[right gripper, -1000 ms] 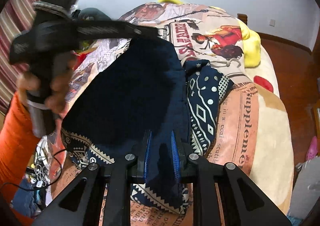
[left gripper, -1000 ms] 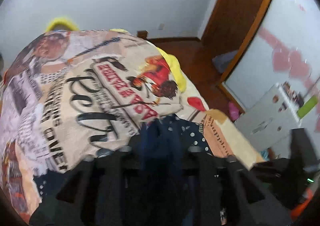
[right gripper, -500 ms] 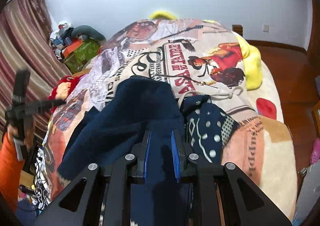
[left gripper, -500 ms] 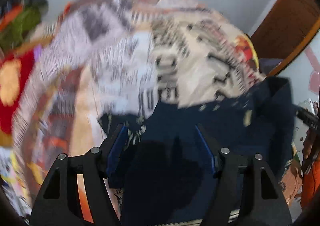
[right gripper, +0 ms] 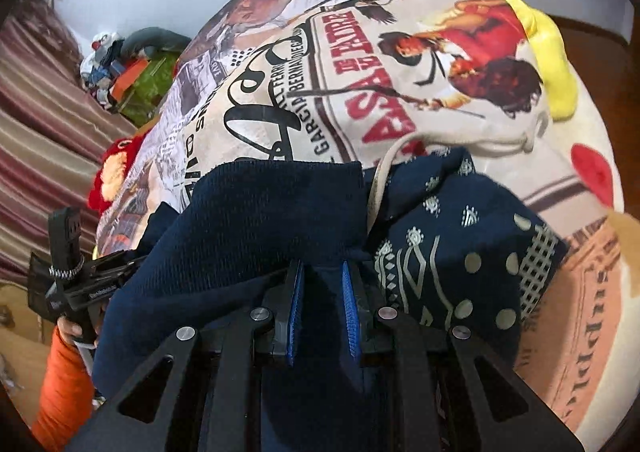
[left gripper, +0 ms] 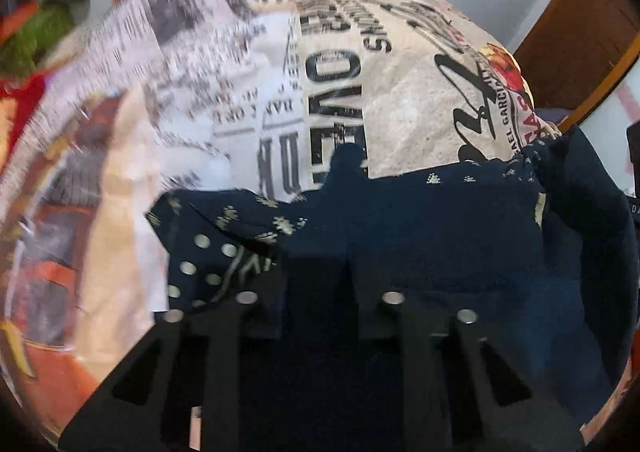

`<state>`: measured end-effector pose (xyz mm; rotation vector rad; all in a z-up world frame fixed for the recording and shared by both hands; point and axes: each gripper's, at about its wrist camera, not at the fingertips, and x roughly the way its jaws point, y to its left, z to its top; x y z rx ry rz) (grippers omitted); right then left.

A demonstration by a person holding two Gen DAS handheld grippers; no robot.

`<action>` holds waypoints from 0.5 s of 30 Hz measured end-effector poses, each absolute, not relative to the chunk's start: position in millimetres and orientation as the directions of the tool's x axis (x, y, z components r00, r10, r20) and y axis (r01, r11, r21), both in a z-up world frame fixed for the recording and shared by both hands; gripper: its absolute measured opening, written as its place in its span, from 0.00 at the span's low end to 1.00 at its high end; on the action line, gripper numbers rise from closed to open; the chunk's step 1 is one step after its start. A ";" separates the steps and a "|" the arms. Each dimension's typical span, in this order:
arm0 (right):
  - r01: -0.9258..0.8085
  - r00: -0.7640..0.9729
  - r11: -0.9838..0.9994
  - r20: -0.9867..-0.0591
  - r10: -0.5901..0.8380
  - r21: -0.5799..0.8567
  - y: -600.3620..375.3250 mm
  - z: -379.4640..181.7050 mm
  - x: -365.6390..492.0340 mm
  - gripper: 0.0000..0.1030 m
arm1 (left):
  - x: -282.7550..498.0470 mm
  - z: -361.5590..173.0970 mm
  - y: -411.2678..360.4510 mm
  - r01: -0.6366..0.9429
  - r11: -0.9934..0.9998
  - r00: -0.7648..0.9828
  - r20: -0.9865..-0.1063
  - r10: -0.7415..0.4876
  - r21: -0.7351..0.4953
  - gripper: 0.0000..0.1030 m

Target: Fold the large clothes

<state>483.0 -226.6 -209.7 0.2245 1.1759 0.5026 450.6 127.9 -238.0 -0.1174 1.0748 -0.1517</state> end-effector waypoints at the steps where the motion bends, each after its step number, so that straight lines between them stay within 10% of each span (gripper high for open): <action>1: -0.268 0.288 0.863 -0.820 0.495 0.427 -226.9 -210.4 481.3 0.15 | 447.3 -234.7 128.6 0.065 0.985 0.482 -0.859 -0.172 -0.161 0.15; 15: -0.389 0.474 0.866 -0.738 0.480 0.313 -226.3 -158.6 437.9 0.03 | 406.4 -149.0 173.8 -0.050 0.981 0.722 -0.686 -0.092 -0.185 0.07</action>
